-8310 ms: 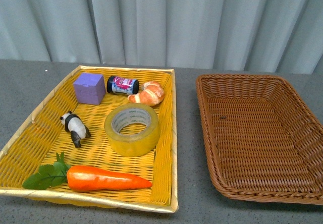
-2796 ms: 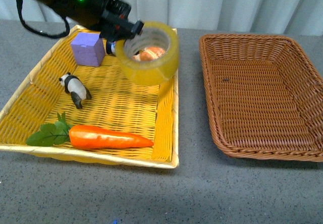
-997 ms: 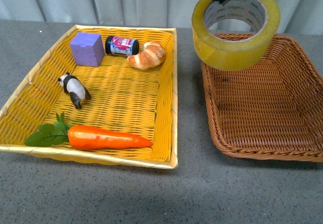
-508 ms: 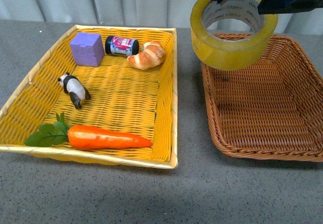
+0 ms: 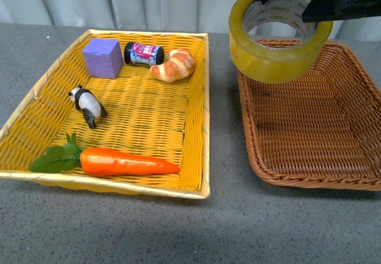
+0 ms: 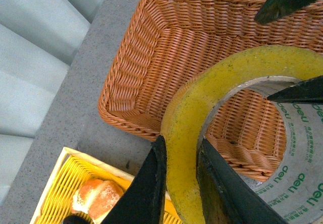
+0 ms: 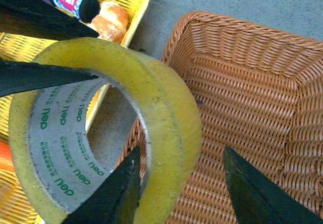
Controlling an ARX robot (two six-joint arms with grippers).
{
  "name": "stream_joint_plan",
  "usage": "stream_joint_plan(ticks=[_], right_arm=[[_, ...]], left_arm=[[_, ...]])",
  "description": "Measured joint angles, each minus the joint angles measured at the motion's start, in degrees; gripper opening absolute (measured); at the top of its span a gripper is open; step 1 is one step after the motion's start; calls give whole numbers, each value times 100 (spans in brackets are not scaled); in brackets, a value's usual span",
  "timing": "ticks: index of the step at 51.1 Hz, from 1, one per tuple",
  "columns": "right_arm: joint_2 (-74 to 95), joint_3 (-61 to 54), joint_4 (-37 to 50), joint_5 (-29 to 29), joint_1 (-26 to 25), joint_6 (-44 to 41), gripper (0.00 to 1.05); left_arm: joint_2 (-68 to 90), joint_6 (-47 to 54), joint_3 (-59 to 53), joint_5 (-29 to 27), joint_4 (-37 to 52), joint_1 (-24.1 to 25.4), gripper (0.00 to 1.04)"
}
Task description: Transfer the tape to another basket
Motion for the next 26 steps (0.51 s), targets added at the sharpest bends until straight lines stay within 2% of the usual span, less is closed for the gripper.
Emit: stream_joint_plan(ticks=[3, 8, 10, 14, 21, 22, 26], right_arm=[[0, 0, 0, -31, 7, 46, 35], [0, 9, -22, -17, 15, 155, 17], [2, 9, -22, 17, 15, 170, 13], [4, 9, -28, 22, 15, 184, 12], [92, 52, -26, -83, -39, 341, 11], [118, 76, -26, -81, -59, 343, 11], [188, 138, -26, 166, -120, 208, 11]], left_arm=[[0, -17, 0, 20, 0, 0, 14], [0, -61, 4, 35, 0, -4, 14], [0, -76, 4, 42, 0, -7, 14], [0, -87, 11, 39, 0, -13, 14], [-15, -133, 129, -483, -264, -105, 14], [-20, -140, 116, -507, -164, -122, 20], [-61, -146, 44, -588, 52, -129, 31]])
